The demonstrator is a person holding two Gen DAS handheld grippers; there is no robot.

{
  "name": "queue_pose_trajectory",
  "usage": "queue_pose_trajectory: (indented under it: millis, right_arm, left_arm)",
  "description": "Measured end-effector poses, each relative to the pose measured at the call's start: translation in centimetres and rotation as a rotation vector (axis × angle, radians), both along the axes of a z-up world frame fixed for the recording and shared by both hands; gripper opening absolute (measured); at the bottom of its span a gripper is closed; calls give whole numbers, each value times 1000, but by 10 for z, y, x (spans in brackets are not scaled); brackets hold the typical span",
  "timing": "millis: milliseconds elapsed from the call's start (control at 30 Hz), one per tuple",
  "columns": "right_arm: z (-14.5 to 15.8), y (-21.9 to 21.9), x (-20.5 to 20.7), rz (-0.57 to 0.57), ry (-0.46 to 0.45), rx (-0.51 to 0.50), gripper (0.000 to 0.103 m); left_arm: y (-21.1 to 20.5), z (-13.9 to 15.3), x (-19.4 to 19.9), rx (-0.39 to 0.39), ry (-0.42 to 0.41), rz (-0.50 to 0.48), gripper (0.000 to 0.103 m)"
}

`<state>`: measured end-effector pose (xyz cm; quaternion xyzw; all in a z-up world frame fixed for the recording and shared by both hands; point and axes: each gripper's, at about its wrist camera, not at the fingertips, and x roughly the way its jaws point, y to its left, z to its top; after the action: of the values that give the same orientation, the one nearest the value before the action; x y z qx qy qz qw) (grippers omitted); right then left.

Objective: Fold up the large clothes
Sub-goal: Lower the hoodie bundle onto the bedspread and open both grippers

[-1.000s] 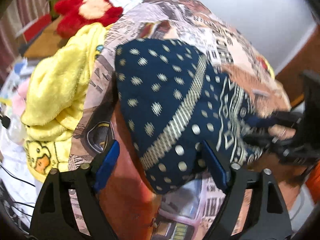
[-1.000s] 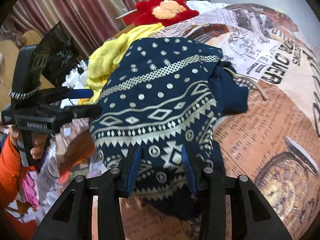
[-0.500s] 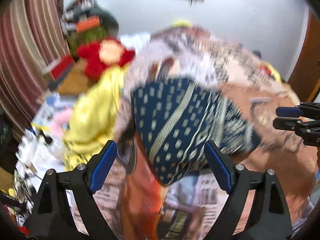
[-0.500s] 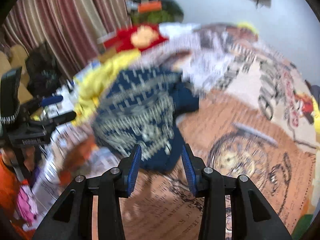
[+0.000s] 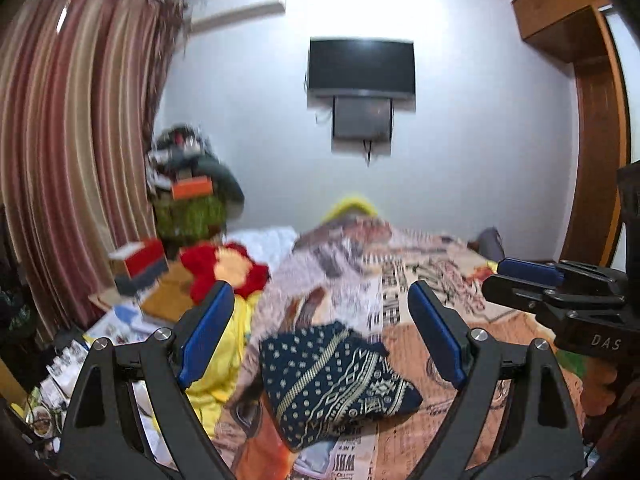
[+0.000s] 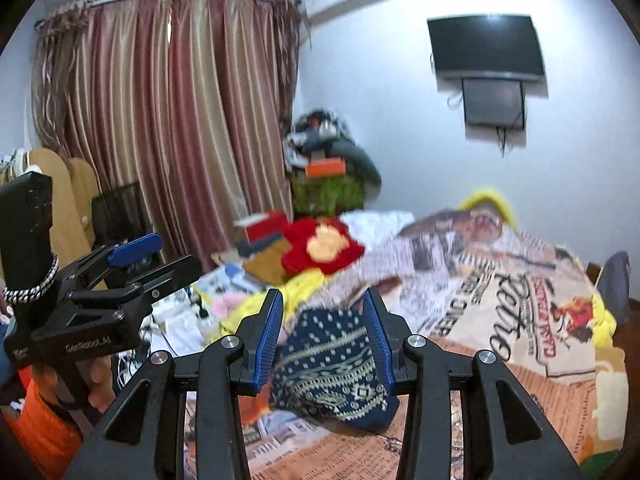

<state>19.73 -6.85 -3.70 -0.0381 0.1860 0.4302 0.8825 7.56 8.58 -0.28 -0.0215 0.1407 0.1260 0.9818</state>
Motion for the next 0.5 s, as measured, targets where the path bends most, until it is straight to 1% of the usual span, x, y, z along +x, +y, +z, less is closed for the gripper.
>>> queue_pose_trajectory:
  millis: [100, 233, 267, 333, 367, 400, 433, 467, 500]
  right_arm:
    - [9, -8, -18, -8, -25, 31, 38]
    - [15, -18, -39, -39, -52, 56, 38]
    - [15, -19, -44, -47, -53, 60, 38]
    - [14, -22, -51, -60, -44, 61, 39]
    - [13, -23, -50, -63, -40, 59, 49]
    - [12, -24, -53, -74, -35, 57, 71]
    - [12, -26, -55, -89, -38, 61, 83]
    - [12, -29, -59, -101, -57, 76, 91]
    - [12, -32, -62, -105, -74, 83, 92]
  left_arm:
    - [-11, 8, -17, 29, -41, 9, 89]
    - [-18, 12, -32, 34, -76, 21, 89]
    - [-20, 13, -35, 33, -81, 23, 91]
    - [-22, 14, -40, 30, -89, 30, 98]
    - [-23, 13, -43, 25, -93, 32, 102]
    - [-23, 13, -46, 18, -96, 33, 102]
    - [-22, 12, -47, 14, -94, 33, 102]
    - [-22, 12, -48, 10, -90, 31, 102]
    - [-22, 11, -49, 9, -87, 31, 103]
